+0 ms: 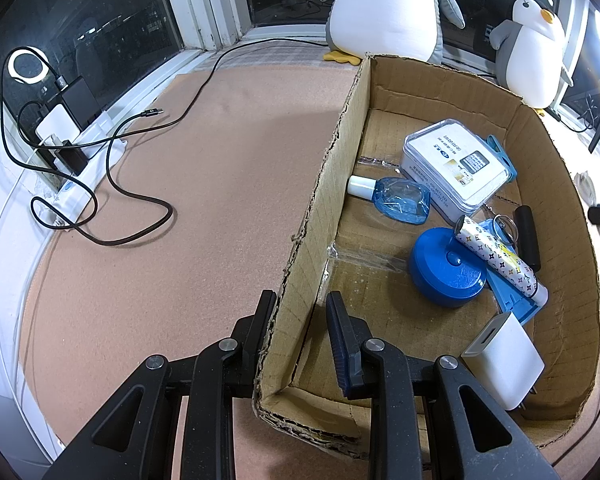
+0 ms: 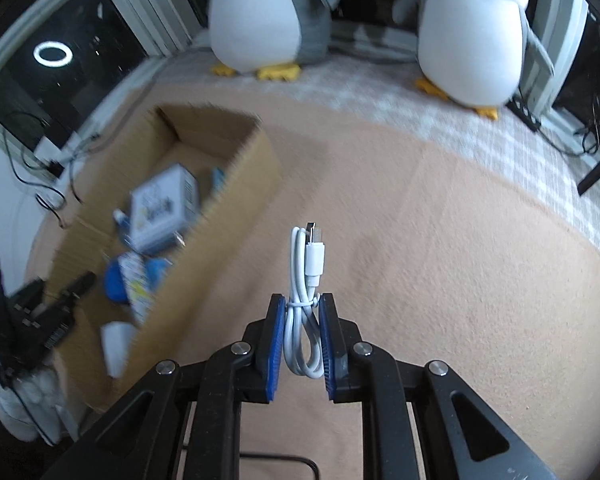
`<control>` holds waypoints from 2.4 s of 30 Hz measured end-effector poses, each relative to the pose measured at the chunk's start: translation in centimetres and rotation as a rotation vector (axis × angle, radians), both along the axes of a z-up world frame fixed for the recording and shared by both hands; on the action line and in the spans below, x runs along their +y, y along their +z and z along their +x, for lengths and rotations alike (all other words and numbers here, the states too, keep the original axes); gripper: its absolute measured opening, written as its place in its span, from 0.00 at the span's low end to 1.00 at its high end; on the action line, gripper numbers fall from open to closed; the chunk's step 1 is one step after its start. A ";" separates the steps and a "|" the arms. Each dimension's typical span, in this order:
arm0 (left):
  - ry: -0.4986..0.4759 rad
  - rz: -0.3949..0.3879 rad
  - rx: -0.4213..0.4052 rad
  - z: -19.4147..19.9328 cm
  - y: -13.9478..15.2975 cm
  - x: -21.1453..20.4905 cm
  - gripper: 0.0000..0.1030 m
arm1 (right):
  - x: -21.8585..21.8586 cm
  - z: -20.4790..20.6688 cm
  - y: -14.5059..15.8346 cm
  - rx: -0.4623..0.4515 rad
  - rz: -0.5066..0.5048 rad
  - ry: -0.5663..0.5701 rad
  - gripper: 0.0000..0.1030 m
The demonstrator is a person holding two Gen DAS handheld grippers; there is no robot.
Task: Organize rigid objects
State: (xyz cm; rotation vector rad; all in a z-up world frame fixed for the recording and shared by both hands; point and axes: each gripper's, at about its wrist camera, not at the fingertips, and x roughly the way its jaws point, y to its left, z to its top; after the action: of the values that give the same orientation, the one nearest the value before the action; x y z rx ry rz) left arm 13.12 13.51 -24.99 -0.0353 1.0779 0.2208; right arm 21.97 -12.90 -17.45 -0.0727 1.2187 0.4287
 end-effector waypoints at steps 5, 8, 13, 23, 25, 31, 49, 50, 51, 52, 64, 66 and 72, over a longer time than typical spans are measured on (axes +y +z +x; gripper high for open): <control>0.000 0.000 0.000 0.0 0.0 0.0 0.27 | 3.3 0.1 2.3 -0.040 0.070 0.036 0.15; 0.000 0.001 0.000 0.0 0.0 0.0 0.27 | 5.4 -0.2 2.7 -0.044 0.081 0.075 0.15; 0.000 0.000 0.000 0.0 0.0 0.0 0.27 | 8.4 -0.5 2.1 -0.029 0.089 0.120 0.15; 0.000 0.000 0.000 0.0 0.0 0.0 0.27 | 11.9 -0.8 0.3 -0.010 0.038 0.175 0.15; 0.000 0.000 0.000 0.0 0.0 0.0 0.27 | 12.2 -0.8 0.0 -0.011 0.031 0.178 0.15; 0.000 0.000 0.000 0.0 0.0 0.0 0.27 | 12.6 -0.9 -0.5 -0.016 0.004 0.190 0.15; 0.000 -0.001 0.000 0.0 0.0 0.0 0.27 | 12.7 -1.2 -0.5 -0.035 -0.012 0.204 0.34; 0.000 0.000 0.000 0.0 0.0 0.0 0.27 | 12.6 -1.2 -0.4 -0.037 -0.013 0.203 0.36; 0.001 -0.001 0.000 0.0 0.0 0.0 0.27 | 12.6 -1.3 -0.4 -0.039 -0.014 0.203 0.39; 0.000 -0.001 0.000 0.0 0.0 0.0 0.27 | 12.5 -1.3 -0.4 -0.040 -0.014 0.204 0.41; 0.004 -0.003 0.004 -0.1 -0.2 -0.1 0.27 | 11.3 -2.7 0.5 -0.070 -0.033 0.210 0.52; 0.003 0.000 0.006 -0.2 -0.2 -0.2 0.27 | 11.0 -3.0 0.6 -0.075 -0.033 0.207 0.52; -0.005 0.001 0.005 -0.5 0.1 -0.3 0.38 | 9.4 -3.8 1.1 -0.081 -0.019 0.180 0.52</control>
State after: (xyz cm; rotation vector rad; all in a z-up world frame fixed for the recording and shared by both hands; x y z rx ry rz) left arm 12.67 13.19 -24.91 -0.0317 1.0832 0.2172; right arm 18.17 -3.48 -16.34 -0.2151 1.1401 0.5660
